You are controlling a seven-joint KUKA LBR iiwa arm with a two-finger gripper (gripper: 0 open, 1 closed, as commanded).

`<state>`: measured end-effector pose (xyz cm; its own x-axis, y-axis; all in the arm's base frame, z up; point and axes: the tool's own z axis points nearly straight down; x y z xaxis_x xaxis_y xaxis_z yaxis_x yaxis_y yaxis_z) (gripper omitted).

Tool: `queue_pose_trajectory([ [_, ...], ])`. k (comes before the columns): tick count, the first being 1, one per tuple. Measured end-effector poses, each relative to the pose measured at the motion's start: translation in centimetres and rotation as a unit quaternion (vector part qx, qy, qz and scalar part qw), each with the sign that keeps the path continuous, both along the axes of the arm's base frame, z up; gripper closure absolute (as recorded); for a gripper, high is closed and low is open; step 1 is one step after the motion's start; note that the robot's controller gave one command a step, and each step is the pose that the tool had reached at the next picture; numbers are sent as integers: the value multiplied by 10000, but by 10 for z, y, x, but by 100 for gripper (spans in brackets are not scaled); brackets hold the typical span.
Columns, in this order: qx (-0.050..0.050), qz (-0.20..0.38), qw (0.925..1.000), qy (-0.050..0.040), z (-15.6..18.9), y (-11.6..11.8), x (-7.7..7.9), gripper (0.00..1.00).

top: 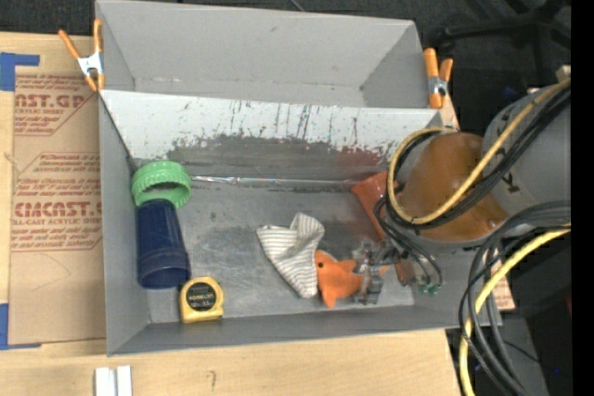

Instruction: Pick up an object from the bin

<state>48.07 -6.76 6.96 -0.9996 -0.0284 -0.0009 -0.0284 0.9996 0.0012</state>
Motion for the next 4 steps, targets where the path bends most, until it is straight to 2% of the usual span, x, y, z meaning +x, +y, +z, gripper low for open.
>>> queue_pose_trajectory([
  [2, 2, 1, 10000, 18, 3, 0, -1, 100],
  [4, -3, 0, 10000, 7, 26, 0, -1, 100],
])
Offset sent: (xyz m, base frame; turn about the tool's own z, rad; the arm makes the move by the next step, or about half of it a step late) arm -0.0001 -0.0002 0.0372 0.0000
